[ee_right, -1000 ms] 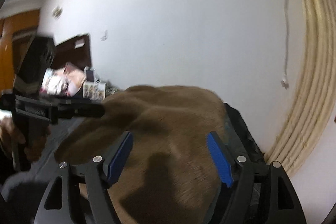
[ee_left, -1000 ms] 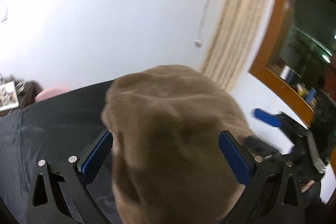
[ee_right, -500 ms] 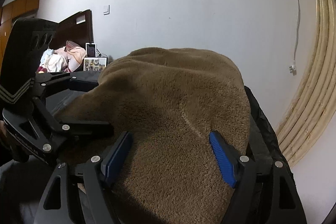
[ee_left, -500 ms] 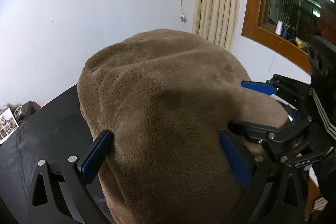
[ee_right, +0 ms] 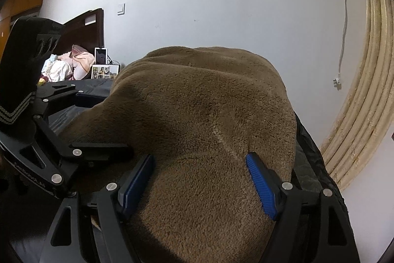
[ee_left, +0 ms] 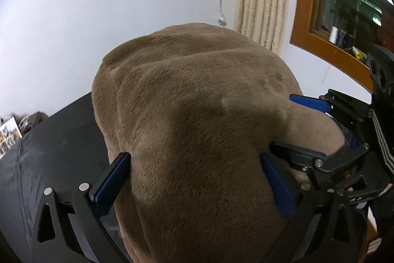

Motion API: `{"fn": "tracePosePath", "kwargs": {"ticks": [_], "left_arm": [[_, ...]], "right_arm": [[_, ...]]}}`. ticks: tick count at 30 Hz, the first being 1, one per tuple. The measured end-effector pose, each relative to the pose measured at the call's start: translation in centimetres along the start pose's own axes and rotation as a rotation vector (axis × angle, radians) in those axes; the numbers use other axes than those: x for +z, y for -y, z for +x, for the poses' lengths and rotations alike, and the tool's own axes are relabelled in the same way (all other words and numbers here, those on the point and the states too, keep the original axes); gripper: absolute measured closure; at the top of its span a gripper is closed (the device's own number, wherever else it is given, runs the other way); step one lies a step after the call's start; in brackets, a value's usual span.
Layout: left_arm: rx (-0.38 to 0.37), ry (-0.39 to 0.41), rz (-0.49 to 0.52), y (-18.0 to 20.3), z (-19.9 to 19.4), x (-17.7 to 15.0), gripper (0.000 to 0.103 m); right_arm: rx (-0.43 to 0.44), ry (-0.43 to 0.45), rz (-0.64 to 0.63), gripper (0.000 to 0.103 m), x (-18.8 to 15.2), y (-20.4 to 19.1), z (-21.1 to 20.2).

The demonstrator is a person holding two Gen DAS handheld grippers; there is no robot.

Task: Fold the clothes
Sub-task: 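Lay the folded bundle down and open both grippers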

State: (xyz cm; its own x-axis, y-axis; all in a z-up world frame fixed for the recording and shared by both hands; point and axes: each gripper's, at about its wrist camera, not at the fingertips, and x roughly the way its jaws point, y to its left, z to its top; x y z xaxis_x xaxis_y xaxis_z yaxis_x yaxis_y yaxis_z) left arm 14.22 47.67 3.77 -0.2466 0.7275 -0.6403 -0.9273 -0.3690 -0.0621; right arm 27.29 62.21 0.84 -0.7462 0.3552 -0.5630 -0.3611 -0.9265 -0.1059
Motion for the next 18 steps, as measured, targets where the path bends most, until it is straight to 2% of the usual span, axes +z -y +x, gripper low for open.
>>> {"fn": "tracePosePath", "kwargs": {"ticks": [6,10,12,18], "left_arm": [[-0.022,-0.010,-0.121,-1.4,-1.0,-0.2,0.000],[0.048,0.027,-0.088,-0.6,-3.4,-0.1,0.000],[0.088,0.054,-0.064,0.0,-5.1,-0.2,0.000],[0.146,0.176,-0.053,1.6,-10.3,-1.2,0.000]], "right_arm": [[-0.037,-0.052,0.021,0.023,1.0,-0.6,-0.5],[-0.106,-0.086,0.025,0.021,1.7,-1.6,-1.6],[-0.143,-0.077,0.022,0.020,1.9,-2.4,-2.5],[-0.251,-0.040,0.013,0.020,2.6,-4.7,-5.2]]}}
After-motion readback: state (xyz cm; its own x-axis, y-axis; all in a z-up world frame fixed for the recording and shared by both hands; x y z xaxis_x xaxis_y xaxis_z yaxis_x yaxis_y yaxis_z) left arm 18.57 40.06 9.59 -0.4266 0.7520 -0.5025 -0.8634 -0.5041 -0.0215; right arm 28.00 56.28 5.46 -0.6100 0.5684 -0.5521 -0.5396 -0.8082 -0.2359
